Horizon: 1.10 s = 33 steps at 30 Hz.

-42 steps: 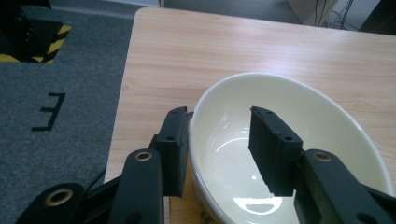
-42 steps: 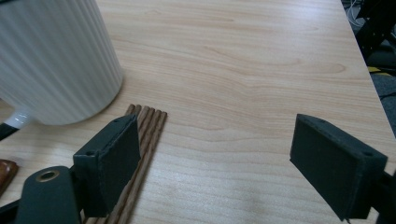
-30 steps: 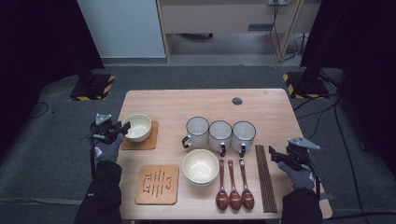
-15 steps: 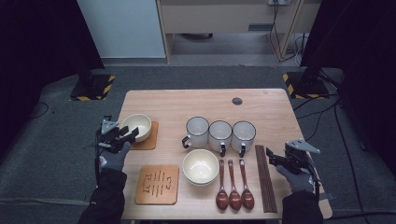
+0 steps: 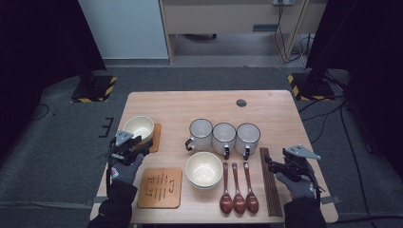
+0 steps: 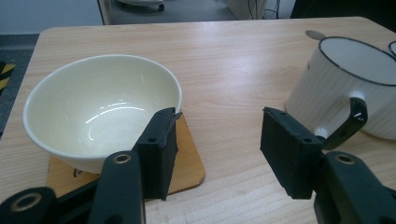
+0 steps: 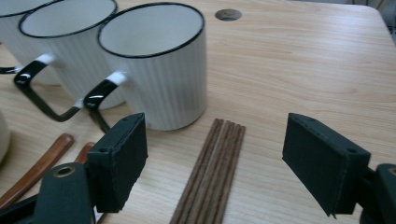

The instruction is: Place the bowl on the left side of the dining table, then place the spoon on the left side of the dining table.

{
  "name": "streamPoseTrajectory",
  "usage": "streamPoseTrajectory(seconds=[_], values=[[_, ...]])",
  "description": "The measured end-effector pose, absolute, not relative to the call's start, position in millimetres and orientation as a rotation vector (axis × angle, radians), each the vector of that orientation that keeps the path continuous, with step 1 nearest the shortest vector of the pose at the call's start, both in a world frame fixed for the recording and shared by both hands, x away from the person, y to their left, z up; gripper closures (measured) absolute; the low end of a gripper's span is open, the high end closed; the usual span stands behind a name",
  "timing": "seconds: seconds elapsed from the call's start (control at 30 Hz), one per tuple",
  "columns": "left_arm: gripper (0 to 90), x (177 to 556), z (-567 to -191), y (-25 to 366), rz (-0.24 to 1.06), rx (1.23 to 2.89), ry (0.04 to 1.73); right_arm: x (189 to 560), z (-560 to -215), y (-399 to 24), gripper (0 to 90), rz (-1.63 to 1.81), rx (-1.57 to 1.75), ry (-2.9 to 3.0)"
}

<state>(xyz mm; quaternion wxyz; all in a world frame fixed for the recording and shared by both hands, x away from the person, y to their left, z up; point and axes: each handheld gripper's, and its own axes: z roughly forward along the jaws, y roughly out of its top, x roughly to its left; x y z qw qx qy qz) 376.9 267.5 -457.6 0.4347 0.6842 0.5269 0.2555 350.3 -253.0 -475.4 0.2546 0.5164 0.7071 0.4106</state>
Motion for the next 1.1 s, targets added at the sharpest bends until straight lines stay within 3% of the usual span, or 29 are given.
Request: streamPoseTrajectory(seconds=[1.1], values=[[40.1, 364.0, -471.7, 254.2, 0.598, 1.746, 1.247, 323.3, -491.5, -207.3, 31.2, 1.073, 1.336, 2.103]])
